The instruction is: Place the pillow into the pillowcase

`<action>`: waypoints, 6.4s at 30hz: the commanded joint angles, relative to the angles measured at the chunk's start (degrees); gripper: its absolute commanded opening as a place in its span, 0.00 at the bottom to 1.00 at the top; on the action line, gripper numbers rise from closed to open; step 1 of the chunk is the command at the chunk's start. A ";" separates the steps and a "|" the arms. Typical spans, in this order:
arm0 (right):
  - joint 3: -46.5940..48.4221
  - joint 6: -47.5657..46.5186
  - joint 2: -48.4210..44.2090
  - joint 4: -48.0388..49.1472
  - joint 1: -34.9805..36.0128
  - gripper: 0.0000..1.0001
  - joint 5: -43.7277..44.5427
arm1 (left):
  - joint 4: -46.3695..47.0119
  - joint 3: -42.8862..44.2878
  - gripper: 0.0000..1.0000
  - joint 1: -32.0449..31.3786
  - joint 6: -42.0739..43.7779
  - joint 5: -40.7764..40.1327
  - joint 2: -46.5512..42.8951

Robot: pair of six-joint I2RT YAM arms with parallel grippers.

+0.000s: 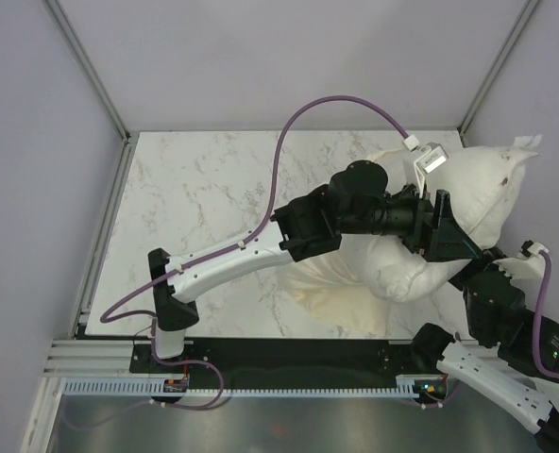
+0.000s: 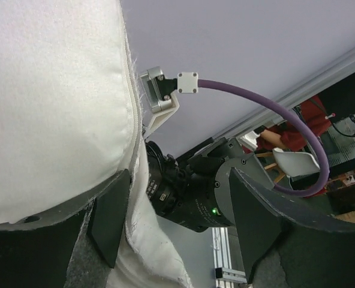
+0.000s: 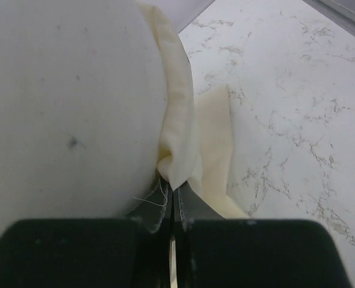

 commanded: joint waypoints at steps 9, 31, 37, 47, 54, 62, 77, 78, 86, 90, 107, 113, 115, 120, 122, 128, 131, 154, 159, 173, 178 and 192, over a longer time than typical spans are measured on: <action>-3.68 6.37 -8.43 -5.63 0.41 0.00 8.17 | -20.45 6.91 0.91 1.78 12.92 -11.13 -8.33; -3.42 7.52 -9.57 -6.86 1.29 0.00 8.70 | -20.90 -8.49 0.87 19.10 17.66 -19.30 -10.05; -3.25 7.17 -9.49 -6.77 1.73 0.00 9.23 | -21.70 2.06 0.87 19.10 22.58 -18.44 0.26; -3.16 7.34 -9.31 -6.86 2.78 0.00 10.28 | -23.45 2.96 0.59 19.01 26.20 -20.80 5.99; -2.19 6.82 -7.39 -6.51 3.14 0.00 10.99 | -23.45 4.18 0.03 18.48 26.29 -19.24 1.78; 2.47 1.20 0.70 -4.14 3.31 0.00 10.47 | -22.67 5.68 0.02 16.72 24.35 -14.31 -9.90; 33.29 -32.99 19.24 24.60 3.40 0.00 -4.63 | -16.52 -7.54 0.02 15.67 22.69 -14.92 -27.31; 35.41 -33.96 21.60 25.13 3.31 0.00 -6.40 | -12.51 -10.47 0.02 15.76 22.42 -15.18 -28.98; 29.92 -28.01 21.55 25.92 3.31 0.00 -7.92 | -6.75 -16.67 0.02 15.76 24.69 -17.56 -37.35; 16.73 -20.80 15.83 26.54 3.31 0.00 -3.17 | -10.70 -4.81 0.02 15.67 27.69 -19.30 -36.38; 52.06 -31.86 35.44 39.81 3.31 0.00 -22.77 | -0.33 -21.94 0.02 15.67 27.33 -23.10 -50.62; 25.43 -24.66 29.63 42.97 3.31 0.00 -10.99 | -7.72 1.35 0.02 15.76 27.08 -18.62 -46.57; 21.90 -23.16 30.06 43.68 3.31 0.00 -12.03 | -7.63 3.21 0.02 15.76 26.90 -18.79 -47.62; 40.18 -27.19 37.08 42.46 3.31 0.00 -17.74 | -3.87 -11.22 0.02 15.67 27.60 -24.39 -54.90; 48.83 -29.12 40.94 41.57 3.40 0.00 -20.81 | 0.68 -18.98 0.02 15.76 26.64 -26.16 -57.11; 69.53 -31.42 45.01 39.29 3.31 0.00 -22.33 | 7.30 -36.86 0.02 15.67 23.47 -27.41 -56.07; 62.61 -30.98 42.20 39.28 3.31 0.00 -21.80 | 5.82 -28.37 0.02 15.76 24.44 -24.96 -53.00; 69.70 -33.70 45.62 36.65 3.23 0.00 -17.23 | 2.56 -25.87 0.02 15.76 24.71 -27.32 -51.25; 65.06 -35.11 43.43 36.38 3.23 0.00 -12.32 | -0.06 -11.09 0.02 15.76 25.23 -24.15 -42.90; 49.99 -22.89 51.32 39.73 3.23 0.00 -27.75 | -7.11 0.24 0.02 15.76 38.06 -40.48 -52.01; 58.62 -24.29 55.29 37.97 3.23 0.00 -28.22 | -7.11 -3.55 0.02 15.67 38.94 -44.54 -54.31; 75.12 -39.14 57.64 36.92 -3.28 0.00 -12.91 | -9.64 7.14 0.02 15.76 31.30 -32.60 -28.34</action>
